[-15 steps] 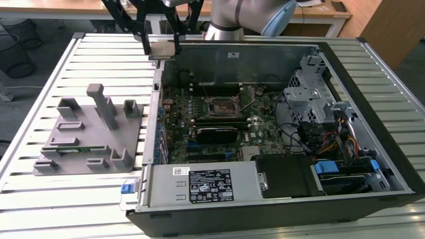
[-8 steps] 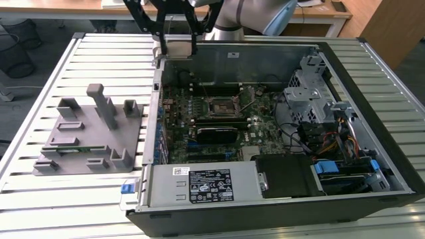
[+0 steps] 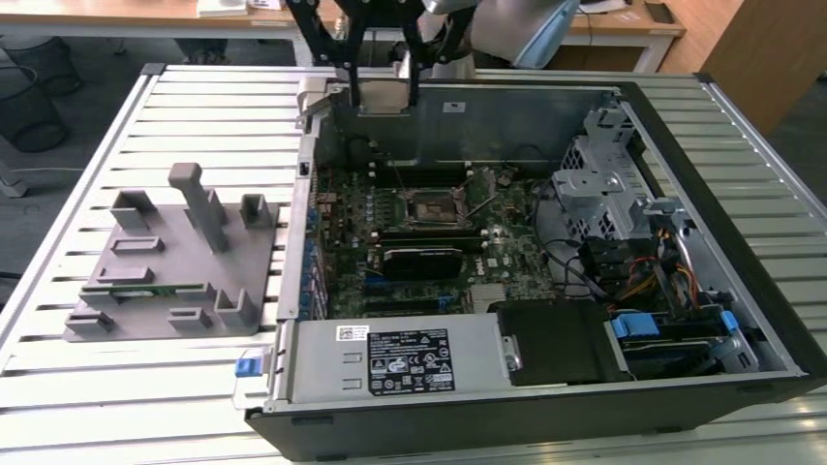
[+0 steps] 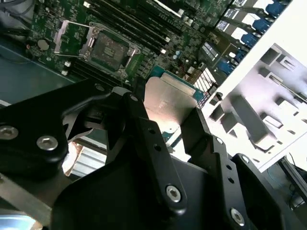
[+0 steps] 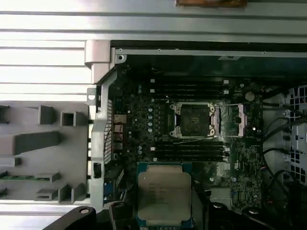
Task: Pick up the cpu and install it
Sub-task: 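Pick up the cpu and move it towards the insertion slot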
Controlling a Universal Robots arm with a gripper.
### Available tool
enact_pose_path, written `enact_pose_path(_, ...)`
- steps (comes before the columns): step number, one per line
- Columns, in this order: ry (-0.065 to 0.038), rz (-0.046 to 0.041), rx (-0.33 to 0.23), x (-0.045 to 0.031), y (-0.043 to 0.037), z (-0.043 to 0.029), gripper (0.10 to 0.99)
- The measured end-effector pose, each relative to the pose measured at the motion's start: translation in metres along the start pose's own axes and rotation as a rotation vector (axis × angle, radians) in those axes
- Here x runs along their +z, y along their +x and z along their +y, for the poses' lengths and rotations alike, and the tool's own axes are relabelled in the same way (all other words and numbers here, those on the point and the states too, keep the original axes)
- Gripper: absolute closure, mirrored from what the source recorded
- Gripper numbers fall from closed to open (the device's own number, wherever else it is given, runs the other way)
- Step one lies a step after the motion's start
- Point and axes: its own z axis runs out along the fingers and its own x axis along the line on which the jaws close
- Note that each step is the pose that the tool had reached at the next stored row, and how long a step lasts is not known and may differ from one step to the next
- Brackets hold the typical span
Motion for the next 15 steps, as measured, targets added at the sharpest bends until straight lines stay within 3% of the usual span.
enact_pose_path(3,0.0,0.0,0.0,0.0002,-0.0128,0.0007,0.545)
enact_pose_path(4,0.0,0.0,0.0,0.0004,-0.0205,0.0013,0.545)
enact_pose_path(6,0.0,0.0,0.0,0.0005,-0.0263,0.0022,0.545)
enact_pose_path(10,0.0,-0.0002,0.003,0.001,-0.031,0.0056,0.545)
enact_pose_path(15,0.0,-0.0002,0.004,0.0031,-0.0329,0.0163,0.545)
